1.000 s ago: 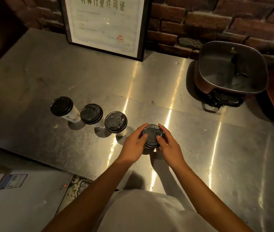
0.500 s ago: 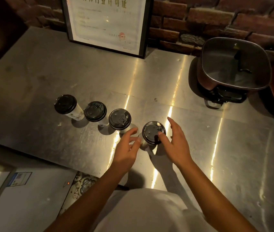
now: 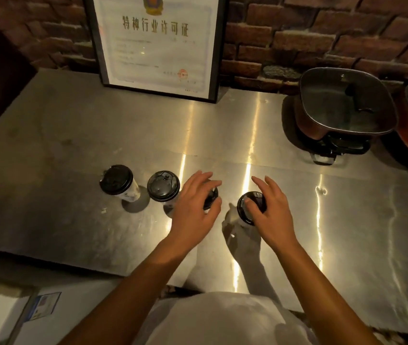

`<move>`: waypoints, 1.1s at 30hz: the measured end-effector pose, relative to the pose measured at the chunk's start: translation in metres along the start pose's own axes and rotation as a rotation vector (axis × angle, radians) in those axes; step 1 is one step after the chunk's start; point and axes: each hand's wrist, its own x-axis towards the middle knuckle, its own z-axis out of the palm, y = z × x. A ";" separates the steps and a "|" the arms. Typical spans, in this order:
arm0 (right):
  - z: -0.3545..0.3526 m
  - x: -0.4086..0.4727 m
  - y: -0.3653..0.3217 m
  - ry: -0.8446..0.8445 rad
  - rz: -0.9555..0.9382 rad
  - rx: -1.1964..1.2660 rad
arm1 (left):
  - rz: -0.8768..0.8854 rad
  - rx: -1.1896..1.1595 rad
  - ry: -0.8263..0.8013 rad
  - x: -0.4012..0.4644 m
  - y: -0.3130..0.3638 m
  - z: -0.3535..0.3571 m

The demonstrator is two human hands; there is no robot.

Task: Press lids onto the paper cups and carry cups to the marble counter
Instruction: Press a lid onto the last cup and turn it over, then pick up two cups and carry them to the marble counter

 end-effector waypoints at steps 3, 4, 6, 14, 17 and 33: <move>0.018 -0.007 -0.001 0.037 0.038 -0.060 | 0.121 0.081 -0.082 0.013 -0.013 0.003; 0.023 -0.009 0.000 0.055 0.033 -0.094 | 0.152 0.105 -0.115 0.017 -0.017 0.005; 0.033 -0.013 0.002 0.082 0.032 -0.155 | 0.191 0.170 -0.180 0.025 -0.023 0.008; 0.048 -0.008 -0.001 0.086 0.058 -0.344 | 0.230 0.480 -0.443 0.036 -0.049 0.025; 0.051 -0.004 0.003 0.100 0.045 -0.423 | 0.273 0.536 -0.395 0.037 -0.054 0.027; 0.052 -0.003 0.012 0.123 0.026 -0.387 | 0.170 0.593 -0.328 0.035 -0.052 0.041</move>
